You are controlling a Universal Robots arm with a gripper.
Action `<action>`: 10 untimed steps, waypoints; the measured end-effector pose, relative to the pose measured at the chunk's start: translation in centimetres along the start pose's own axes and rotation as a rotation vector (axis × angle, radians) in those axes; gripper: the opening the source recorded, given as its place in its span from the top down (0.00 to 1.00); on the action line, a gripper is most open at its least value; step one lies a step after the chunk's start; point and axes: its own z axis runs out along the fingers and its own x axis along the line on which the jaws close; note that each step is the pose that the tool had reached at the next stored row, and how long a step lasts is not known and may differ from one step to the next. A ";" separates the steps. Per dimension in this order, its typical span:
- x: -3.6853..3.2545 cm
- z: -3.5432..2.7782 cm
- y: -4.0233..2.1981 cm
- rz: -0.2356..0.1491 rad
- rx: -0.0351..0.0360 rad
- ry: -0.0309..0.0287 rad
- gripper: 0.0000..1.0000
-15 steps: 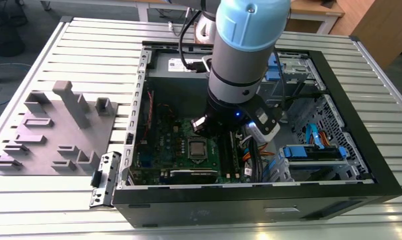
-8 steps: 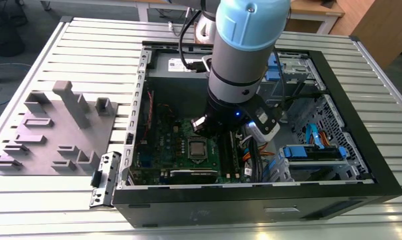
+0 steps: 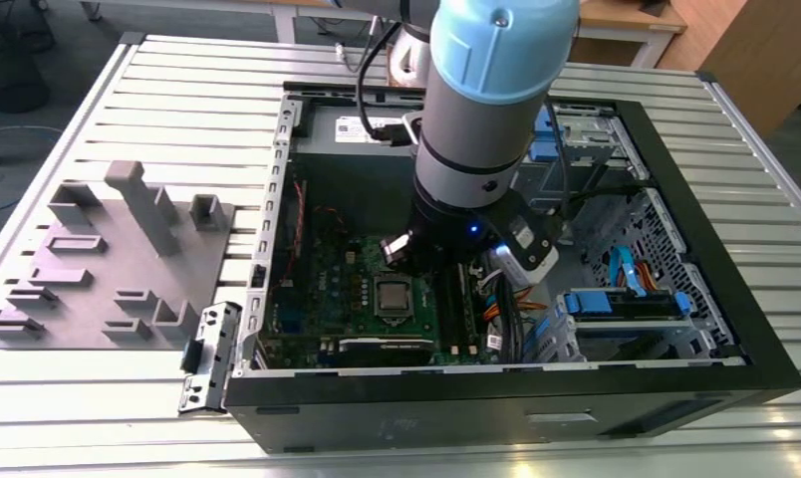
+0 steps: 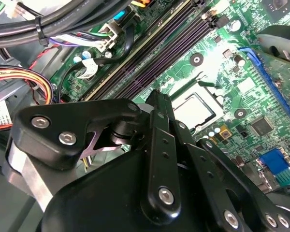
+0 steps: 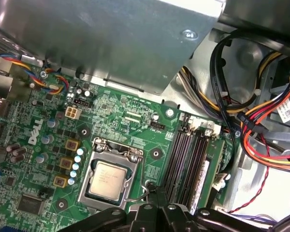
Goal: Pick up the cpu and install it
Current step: 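Close the cpu cover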
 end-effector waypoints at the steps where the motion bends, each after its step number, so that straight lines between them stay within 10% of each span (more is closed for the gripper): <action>1: 0.02 -0.01 -0.05 0.000 -0.0002 -0.0001 0.89; 10: 0.25 -0.03 -0.33 0.000 -0.0058 -0.0021 0.89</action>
